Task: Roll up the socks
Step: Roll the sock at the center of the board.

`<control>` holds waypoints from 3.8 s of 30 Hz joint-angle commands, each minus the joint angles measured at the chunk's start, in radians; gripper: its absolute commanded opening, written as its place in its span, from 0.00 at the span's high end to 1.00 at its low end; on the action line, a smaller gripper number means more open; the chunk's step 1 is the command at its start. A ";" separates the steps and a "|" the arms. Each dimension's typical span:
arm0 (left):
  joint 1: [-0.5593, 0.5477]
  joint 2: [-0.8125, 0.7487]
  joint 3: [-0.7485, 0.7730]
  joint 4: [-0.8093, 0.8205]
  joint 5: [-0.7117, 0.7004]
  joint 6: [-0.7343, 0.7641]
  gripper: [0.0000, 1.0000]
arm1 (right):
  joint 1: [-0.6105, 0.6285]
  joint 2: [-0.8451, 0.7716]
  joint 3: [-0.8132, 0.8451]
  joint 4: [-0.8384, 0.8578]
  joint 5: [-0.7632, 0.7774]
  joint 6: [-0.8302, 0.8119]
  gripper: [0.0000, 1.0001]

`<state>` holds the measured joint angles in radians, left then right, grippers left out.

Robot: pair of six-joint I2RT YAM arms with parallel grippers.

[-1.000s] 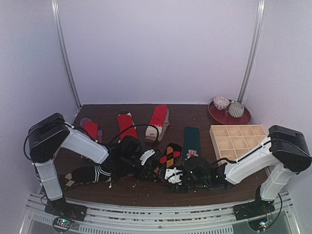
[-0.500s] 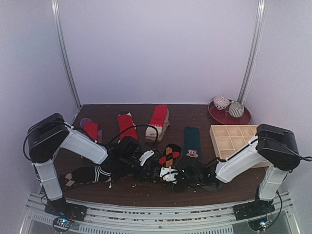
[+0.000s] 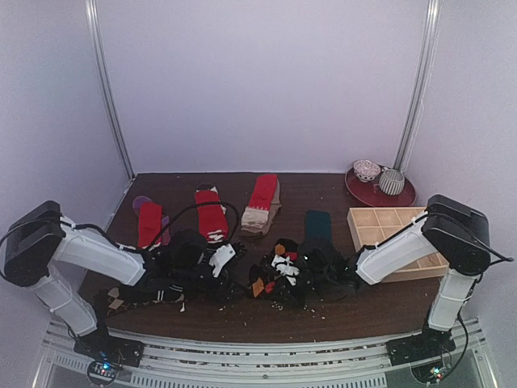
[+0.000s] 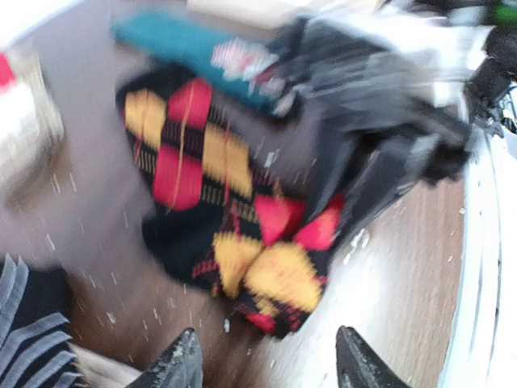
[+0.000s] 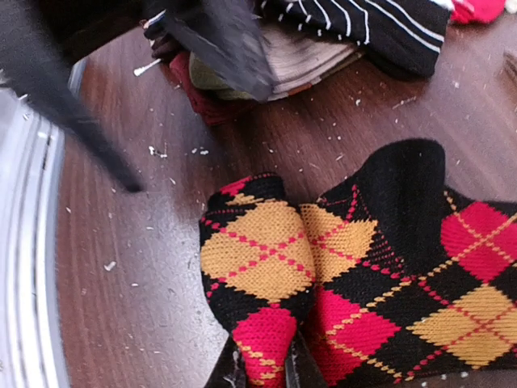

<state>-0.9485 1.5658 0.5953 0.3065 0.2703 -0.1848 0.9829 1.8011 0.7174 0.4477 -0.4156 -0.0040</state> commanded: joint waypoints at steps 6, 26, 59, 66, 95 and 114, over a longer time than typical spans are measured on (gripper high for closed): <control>-0.074 0.089 -0.028 0.369 -0.073 0.224 0.45 | -0.065 0.120 -0.003 -0.273 -0.290 0.249 0.93; -0.129 0.258 0.031 0.304 -0.015 0.222 0.59 | -0.129 0.166 0.027 -0.343 -0.319 0.236 0.93; 0.022 0.390 0.216 -0.321 0.257 -0.123 1.00 | 0.136 -0.353 -0.221 0.049 0.319 -0.351 0.37; 0.022 0.399 0.213 -0.336 0.253 -0.121 1.00 | 0.150 -0.178 -0.138 0.081 0.343 -0.434 0.38; 0.022 0.075 0.130 -0.255 -0.018 -0.034 0.26 | 0.098 -0.044 -0.038 -0.187 0.180 -0.073 0.94; -0.048 0.039 0.043 0.176 0.066 0.216 0.21 | -0.129 0.084 0.044 -0.432 -0.278 0.217 0.92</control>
<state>-0.9848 1.5463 0.6060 0.3790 0.2905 -0.0334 0.8642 1.8057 0.7948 0.2386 -0.6613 0.1753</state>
